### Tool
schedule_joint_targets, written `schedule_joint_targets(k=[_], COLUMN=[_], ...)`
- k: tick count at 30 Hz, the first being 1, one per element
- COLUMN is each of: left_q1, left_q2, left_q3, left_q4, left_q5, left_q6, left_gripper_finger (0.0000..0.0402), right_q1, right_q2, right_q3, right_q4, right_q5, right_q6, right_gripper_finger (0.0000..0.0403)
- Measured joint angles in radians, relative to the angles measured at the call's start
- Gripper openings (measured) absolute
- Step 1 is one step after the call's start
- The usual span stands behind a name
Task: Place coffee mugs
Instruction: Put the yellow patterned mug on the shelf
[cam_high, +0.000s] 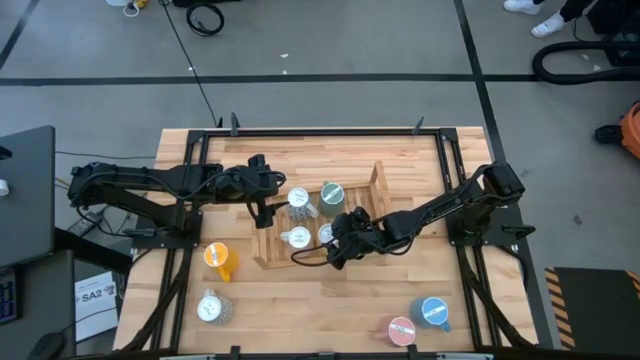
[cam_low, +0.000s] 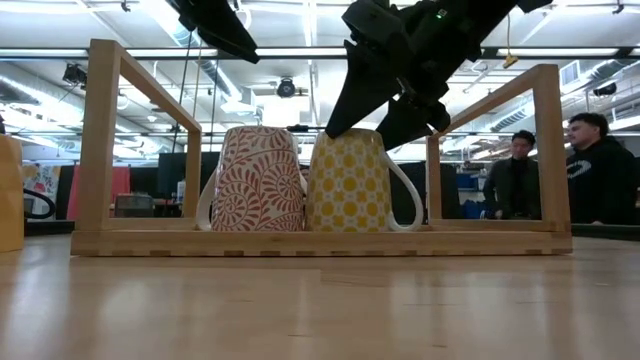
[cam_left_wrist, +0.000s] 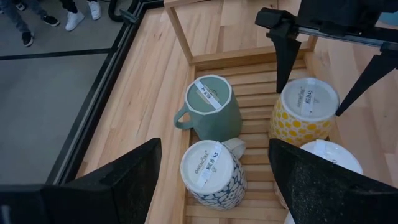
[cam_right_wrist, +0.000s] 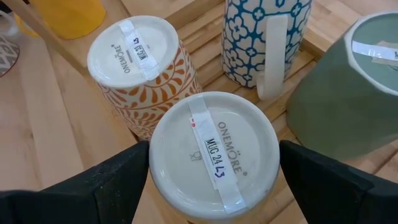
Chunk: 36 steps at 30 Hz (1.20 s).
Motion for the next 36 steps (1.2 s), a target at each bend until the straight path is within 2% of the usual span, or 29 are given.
schedule_joint_targets(k=[8, 13, 29, 36], left_q1=[0.000, 0.000, 0.000, 0.000], left_q2=[0.000, 0.000, 0.000, 0.000], left_q3=[0.000, 0.000, 0.001, 0.001], left_q4=[0.000, 0.000, 0.000, 0.000], left_q5=[0.000, 0.000, 0.000, 0.000], left_q6=[0.000, 0.000, 0.000, 0.000], left_gripper_finger=[0.0302, 0.0302, 0.0302, 0.0302], right_q1=[0.000, -0.003, -0.004, -0.006], right_q2=[0.002, 0.002, 0.002, 0.002], right_q3=[-0.002, -0.002, -0.001, -0.001], right_q4=[0.002, 0.006, 0.006, 0.006], right_q5=[-0.011, -0.021, -0.025, -0.068], right_q6=[-0.077, -0.062, -0.087, -0.132], right_gripper_finger=[0.0377, 0.0391, 0.0392, 0.0392])
